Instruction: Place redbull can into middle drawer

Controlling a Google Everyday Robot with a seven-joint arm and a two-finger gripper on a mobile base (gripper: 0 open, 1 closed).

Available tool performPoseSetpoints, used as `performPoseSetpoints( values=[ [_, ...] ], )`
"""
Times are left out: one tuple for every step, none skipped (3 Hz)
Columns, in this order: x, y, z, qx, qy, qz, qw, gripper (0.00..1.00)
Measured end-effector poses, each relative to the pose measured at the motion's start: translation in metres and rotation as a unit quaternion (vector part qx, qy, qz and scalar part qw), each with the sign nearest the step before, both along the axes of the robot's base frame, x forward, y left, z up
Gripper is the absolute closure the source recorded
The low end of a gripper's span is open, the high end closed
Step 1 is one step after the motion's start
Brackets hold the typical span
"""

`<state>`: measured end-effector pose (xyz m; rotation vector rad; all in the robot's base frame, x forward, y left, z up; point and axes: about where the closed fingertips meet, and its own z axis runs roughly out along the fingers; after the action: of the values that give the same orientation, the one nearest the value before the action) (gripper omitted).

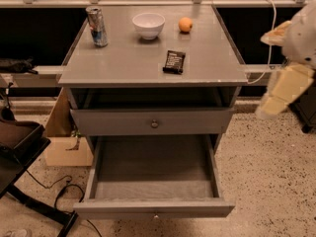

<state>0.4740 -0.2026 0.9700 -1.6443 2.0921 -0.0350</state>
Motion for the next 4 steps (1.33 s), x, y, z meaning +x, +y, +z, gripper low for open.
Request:
performPoseSetpoints(
  values=[
    [0.055, 0.02, -0.003, 0.095, -0.035, 0.005, 0.9949, 0.0],
    [0.111, 0.052, -0.001, 0.196, -0.059, 0.023, 0.9785, 0.0],
    [0.156, 0.092, 0.002, 0.286, -0.085, 0.049, 0.9532, 0.0],
    [0.188, 0.132, 0.003, 0.367, -0.112, 0.08, 0.9202, 0.0]
  ],
)
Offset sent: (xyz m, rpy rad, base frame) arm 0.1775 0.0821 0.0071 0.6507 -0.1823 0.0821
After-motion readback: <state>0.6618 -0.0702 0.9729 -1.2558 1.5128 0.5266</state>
